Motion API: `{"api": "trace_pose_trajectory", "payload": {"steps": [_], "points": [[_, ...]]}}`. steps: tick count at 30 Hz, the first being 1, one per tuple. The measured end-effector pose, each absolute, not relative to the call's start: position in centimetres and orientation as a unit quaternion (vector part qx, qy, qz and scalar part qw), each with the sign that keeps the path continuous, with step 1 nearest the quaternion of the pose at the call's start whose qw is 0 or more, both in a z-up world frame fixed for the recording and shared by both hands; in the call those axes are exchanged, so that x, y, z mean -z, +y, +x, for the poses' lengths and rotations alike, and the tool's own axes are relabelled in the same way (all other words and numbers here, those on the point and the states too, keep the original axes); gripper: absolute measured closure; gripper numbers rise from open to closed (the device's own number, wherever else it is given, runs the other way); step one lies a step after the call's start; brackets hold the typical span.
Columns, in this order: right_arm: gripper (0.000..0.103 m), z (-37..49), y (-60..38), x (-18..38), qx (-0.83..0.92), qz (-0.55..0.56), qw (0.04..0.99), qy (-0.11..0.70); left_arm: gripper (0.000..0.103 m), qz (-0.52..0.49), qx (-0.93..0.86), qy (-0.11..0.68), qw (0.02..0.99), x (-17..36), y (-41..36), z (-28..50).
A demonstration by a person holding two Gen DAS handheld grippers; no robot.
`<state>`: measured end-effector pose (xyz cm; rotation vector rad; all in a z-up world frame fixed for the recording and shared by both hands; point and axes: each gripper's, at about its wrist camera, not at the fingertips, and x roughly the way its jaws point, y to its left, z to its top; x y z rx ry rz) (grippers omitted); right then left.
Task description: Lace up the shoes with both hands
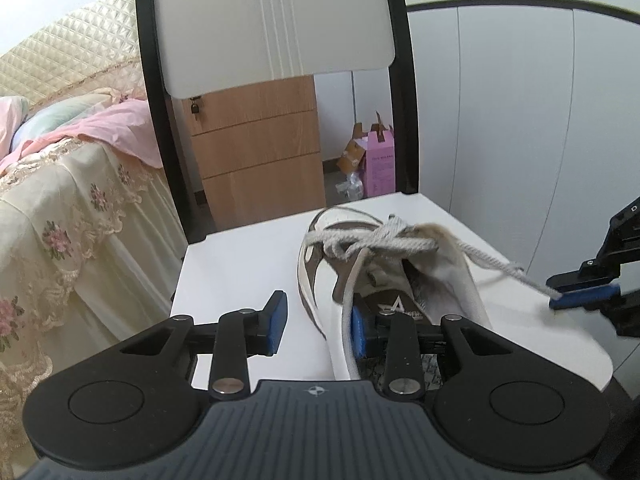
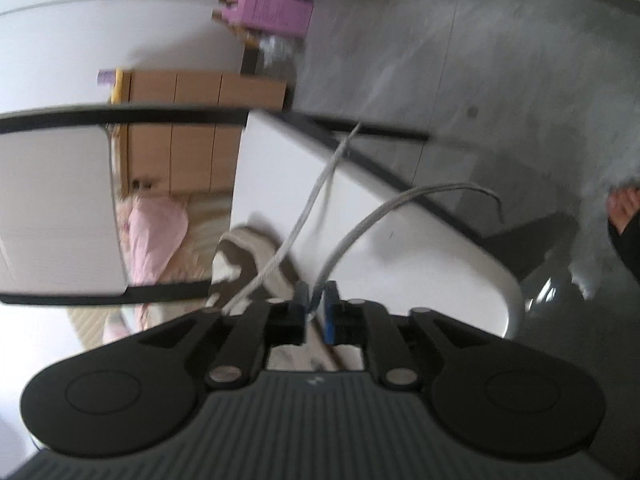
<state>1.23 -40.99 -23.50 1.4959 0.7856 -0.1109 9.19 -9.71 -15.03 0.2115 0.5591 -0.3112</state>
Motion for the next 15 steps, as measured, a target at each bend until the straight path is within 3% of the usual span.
{"api": "trace_pose_trajectory", "payload": {"steps": [2,15], "points": [[0.054,0.9,-41.1,23.2,0.024,0.670,0.659,0.342,0.066,0.089,0.156,0.271,0.946,14.6,-9.5,9.2],[0.053,5.0,-40.6,18.5,-0.019,0.615,0.723,0.314,0.063,0.093,0.161,0.273,0.944,14.0,-9.9,9.6]]}}
